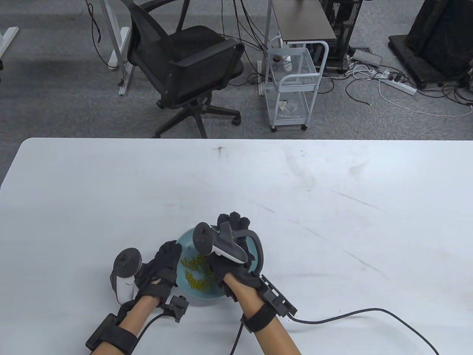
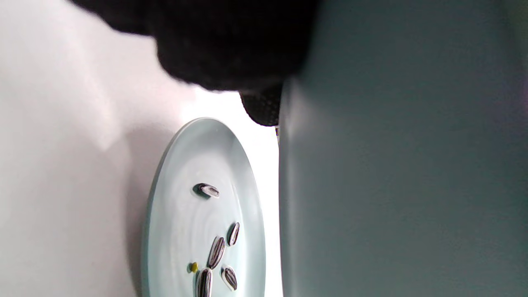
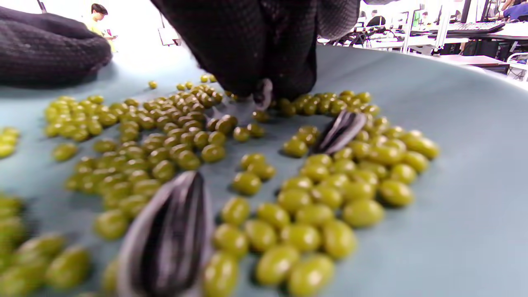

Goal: Pick sunflower seeds with hand pinch into plate

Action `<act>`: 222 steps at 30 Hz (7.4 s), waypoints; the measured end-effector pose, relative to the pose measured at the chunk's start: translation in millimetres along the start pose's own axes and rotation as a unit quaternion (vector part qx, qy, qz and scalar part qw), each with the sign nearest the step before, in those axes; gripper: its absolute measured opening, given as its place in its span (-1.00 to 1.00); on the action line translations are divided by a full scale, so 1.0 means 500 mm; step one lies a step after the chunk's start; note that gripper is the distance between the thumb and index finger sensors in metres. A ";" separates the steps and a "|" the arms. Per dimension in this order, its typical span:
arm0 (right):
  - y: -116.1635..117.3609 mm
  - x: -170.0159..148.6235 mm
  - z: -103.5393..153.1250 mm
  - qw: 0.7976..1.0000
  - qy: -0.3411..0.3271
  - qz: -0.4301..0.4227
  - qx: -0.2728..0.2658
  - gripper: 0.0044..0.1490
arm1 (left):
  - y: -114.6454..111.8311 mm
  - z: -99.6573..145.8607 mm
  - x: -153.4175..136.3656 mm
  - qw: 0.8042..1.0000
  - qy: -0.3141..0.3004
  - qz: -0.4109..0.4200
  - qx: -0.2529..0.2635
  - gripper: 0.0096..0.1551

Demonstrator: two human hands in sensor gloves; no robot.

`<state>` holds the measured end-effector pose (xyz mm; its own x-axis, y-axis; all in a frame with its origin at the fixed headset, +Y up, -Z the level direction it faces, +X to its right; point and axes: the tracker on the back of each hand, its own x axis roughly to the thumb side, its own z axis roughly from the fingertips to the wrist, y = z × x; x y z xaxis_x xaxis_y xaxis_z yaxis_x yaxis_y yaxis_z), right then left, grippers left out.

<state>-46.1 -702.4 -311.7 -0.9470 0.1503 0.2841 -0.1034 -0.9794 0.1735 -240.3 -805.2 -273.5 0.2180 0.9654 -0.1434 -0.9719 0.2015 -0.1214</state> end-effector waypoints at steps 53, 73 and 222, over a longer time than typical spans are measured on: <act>0.029 -0.096 -0.041 0.992 0.057 -0.082 -0.074 -0.55 | 0.128 -0.010 -0.029 0.990 0.041 0.062 0.123 -0.52; -0.005 -0.088 -0.024 0.992 0.051 -0.091 -0.078 -0.56 | 0.120 -0.012 -0.030 0.991 0.036 0.059 0.113 -0.52; 0.010 -0.159 0.065 0.993 0.081 -0.084 0.016 -0.58 | 0.107 -0.016 -0.028 0.992 0.041 0.021 0.114 -0.52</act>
<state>38.6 -715.0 -302.9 -0.9540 0.2849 0.0936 -0.2568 -0.9373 0.2355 -294.9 -809.4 -285.6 0.1752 0.9589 -0.2234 -0.9730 0.2033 0.1095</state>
